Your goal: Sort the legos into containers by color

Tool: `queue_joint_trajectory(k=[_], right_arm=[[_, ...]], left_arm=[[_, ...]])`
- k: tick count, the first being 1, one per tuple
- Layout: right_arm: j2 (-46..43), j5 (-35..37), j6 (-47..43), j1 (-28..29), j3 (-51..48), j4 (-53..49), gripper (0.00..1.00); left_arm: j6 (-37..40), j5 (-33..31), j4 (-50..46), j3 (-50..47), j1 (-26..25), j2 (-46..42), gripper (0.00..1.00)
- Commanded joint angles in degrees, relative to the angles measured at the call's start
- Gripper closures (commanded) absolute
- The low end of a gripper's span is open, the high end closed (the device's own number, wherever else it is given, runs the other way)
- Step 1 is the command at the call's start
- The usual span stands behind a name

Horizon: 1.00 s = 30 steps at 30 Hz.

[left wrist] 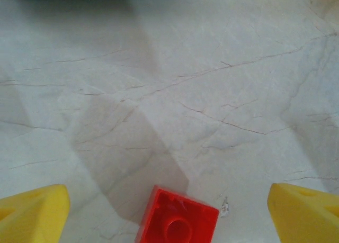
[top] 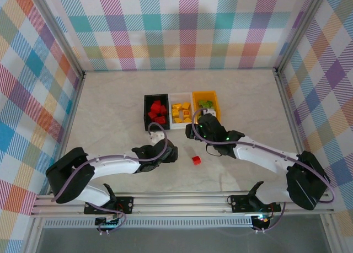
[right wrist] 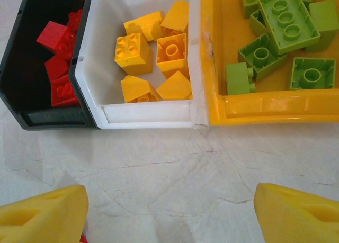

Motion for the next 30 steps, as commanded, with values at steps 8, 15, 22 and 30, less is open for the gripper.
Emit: queue_joint_trajectory(k=[8,15,22,30], right_arm=[[-3.9,0.4,1.07,-0.14,-1.89,-0.93,0.18],[-5.46,1.48,1.34,-0.14,-2.53,-1.33,0.18],[-6.54,2.11,1.87,-0.15,-2.64,-2.32,0.18],[-8.74,2.64,3.34,-0.14,-5.07,-1.75,0.18]], left_arm=[[-0.94,2.32,-4.92,2.15,-0.67,7.37,0.13],[-0.07,2.98,-2.91,2.21,-0.88,9.57,0.32],[0.21,4.07,-4.58,3.29,-0.88,7.74,0.58],[0.92,1.54,-12.44,8.1,1.15,-0.7,0.69]])
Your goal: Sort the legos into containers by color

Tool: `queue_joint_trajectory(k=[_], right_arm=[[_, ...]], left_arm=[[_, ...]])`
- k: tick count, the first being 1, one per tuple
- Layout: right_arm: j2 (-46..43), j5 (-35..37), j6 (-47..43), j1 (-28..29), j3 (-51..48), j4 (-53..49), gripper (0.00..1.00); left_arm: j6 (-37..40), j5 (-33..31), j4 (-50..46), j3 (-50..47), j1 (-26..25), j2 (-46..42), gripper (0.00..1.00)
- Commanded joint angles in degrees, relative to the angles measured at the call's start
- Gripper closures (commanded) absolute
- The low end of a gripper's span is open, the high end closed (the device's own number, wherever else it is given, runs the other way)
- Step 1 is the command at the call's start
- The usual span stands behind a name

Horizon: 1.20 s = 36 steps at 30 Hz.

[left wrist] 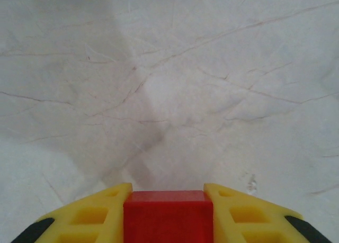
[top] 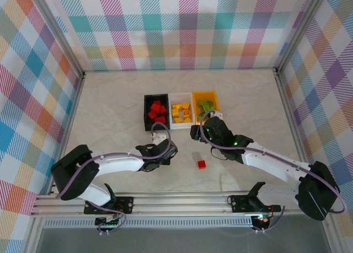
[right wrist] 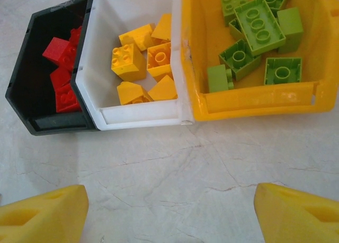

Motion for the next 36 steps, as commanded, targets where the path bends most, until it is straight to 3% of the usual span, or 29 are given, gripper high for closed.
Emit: queue_joint_trajectory(k=[1,5,9,18,25,27,30,36], right_arm=[[-1.7,0.84,1.57,-0.14,-1.76,-0.33,0.18],[-2.32,0.73,1.65,-0.14,-2.66,-1.1,0.18],[-2.17,0.72,1.96,-0.14,-3.59,-2.06,0.18],[-2.01,-0.45,3.3,-0.06,-4.7,-3.69,0.18],[-2.06,-0.63,6.17,2.04,-7.65,-6.05,0.18],[-2.6,-0.78,6.92,2.61,-8.48,-6.1,0.18],[-3.44,-1.0,7.73,4.08,-9.64,-6.19,0.17],[-1.52,-1.43,9.09,6.68,-9.22,-7.83,0.16]], left_arm=[[0.94,-0.94,-5.03,5.27,2.52,-4.04,0.69],[4.49,-2.85,-6.99,12.02,9.64,-4.11,0.68],[6.94,-1.53,-7.78,19.66,16.94,2.57,0.67],[10.65,-1.98,-11.26,38.15,22.25,18.24,0.67],[12.14,-0.63,-13.18,46.35,24.17,25.87,0.67],[12.34,-0.95,-14.29,48.21,24.48,27.47,0.57],[12.39,-0.38,-14.86,49.65,24.96,27.46,0.29],[13.0,2.75,-14.76,51.39,21.54,19.2,0.07]])
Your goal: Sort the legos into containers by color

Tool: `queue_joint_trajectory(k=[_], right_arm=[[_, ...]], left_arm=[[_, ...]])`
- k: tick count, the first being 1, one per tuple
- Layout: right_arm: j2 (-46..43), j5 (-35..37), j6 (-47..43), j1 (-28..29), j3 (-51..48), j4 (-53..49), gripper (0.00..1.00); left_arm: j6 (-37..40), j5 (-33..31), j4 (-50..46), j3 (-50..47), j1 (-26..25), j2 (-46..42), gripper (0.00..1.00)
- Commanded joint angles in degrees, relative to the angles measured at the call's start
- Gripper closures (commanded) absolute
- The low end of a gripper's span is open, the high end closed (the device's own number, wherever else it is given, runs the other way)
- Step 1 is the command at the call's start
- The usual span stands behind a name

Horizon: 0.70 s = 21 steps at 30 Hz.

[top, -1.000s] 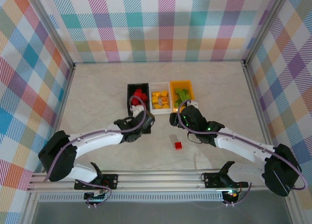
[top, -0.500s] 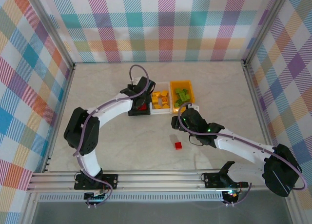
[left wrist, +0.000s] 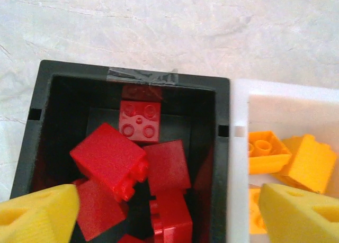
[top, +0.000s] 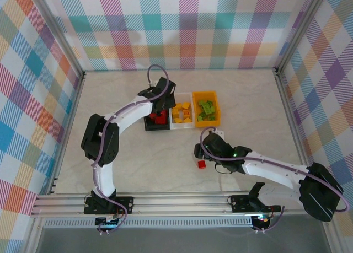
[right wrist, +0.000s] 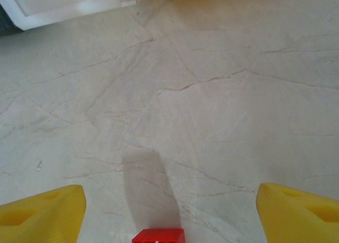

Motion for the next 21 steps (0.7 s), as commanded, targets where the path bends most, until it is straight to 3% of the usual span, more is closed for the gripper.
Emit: queue_joint_trajectory(k=[1,7,13,17,21], right_arm=[[1.5,-0.49,2.12,1.43,0.36,-2.05,0.16],[6.52,-0.51,4.0,3.39,2.04,-3.7,0.17],[12.49,0.8,6.27,6.94,5.0,-7.57,0.21],[15.92,0.59,8.28,9.7,5.79,-8.88,0.31],[18.1,0.78,9.84,11.71,6.2,-8.09,0.5]], left_arm=[[1.61,0.88,-1.16,2.4,-3.42,-9.06,0.04],[0.07,1.71,3.23,-11.88,-10.24,-26.03,0.0],[-8.14,-1.21,1.79,-31.78,-13.31,-43.82,0.0],[-12.84,-3.54,-1.55,-40.32,-13.36,-52.98,0.0],[-15.48,-6.94,-5.91,-43.07,-13.36,-56.95,0.0]])
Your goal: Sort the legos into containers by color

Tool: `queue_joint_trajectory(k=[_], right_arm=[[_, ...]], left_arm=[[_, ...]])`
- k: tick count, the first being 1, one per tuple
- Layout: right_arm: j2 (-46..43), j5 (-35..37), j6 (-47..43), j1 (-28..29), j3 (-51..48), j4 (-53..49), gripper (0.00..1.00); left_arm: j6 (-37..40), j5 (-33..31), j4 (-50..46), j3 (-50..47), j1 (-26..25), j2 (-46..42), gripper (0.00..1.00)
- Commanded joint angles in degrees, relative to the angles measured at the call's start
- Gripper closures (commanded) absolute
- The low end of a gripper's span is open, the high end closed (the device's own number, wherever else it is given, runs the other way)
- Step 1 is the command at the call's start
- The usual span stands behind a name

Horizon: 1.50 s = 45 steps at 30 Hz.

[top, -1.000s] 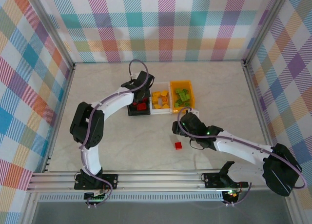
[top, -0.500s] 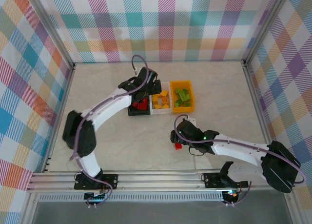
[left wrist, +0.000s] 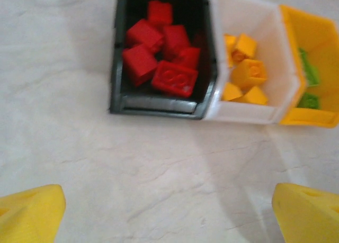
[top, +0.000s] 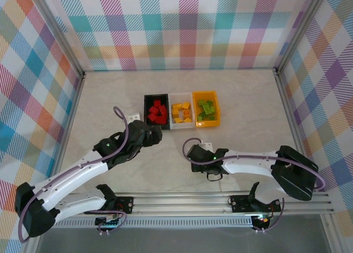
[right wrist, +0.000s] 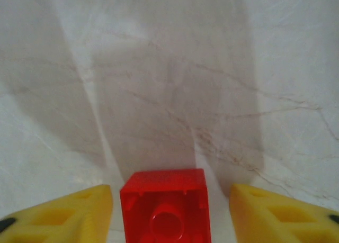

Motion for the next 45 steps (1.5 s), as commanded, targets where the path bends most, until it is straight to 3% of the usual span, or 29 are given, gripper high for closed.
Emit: queue_joint_trajectory(k=[1,4,9,19,24,26,28,29,30,32,38,40,43,45], right_arm=[[1.44,0.17,2.73,1.69,1.71,-0.9,0.54],[1.72,0.67,1.47,2.56,3.58,1.13,0.64],[2.31,2.18,-7.4,2.11,13.29,3.96,0.72],[20.17,-5.24,-20.67,-7.64,39.74,9.78,0.7],[33.72,-8.19,-23.15,-12.37,58.76,4.96,0.67],[38.37,-7.88,-22.76,-13.47,65.91,1.34,0.62],[40.76,-7.77,-23.16,-13.87,70.9,-0.78,0.46],[40.83,-7.6,-23.99,-13.88,72.12,-0.99,0.34],[39.82,-7.57,-24.38,-13.79,72.47,-0.87,0.27],[35.88,-6.76,-25.1,-13.46,69.84,0.32,0.23],[13.08,-2.57,-25.35,-12.82,44.74,11.24,0.18],[4.56,-2.2,-25.45,-12.82,34.02,16.34,0.14],[-6.46,0.14,-25.24,-12.82,22.19,19.23,0.0],[-12.5,4.42,-22.36,-12.82,17.08,16.63,0.0]], left_arm=[[-4.61,-4.63,-4.0,-1.06,-0.08,-3.09,0.0],[-5.49,-7.28,-6.83,-1.17,-0.09,-3.33,0.0],[-5.89,-9.0,-8.3,-1.09,-0.04,-4.38,0.0],[-5.83,-10.32,-9.62,-2.13,-0.08,-9.45,0.0],[-6.1,-10.08,-7.26,-4.91,-0.05,-12.41,0.0],[-6.15,-10.26,-6.81,-5.46,-0.09,-12.77,0.0],[-6.19,-11.0,-6.83,-5.37,-0.06,-12.79,0.0],[-6.48,-11.21,-6.82,-5.47,-0.1,-12.78,0.0],[-7.18,-11.47,-6.78,-5.63,-0.04,-12.83,0.0],[-8.26,-11.58,-6.12,-6.11,-0.05,-12.83,0.0],[-8.98,-12.14,-3.36,-6.19,-0.09,-12.46,0.0],[-8.93,-14.8,-2.72,-6.12,-0.06,-12.3,0.0],[-6.94,-21.39,1.59,-7.5,-0.04,-11.18,0.0],[-6.42,-26.51,7.88,-9.44,-0.01,-8.87,0.0]])
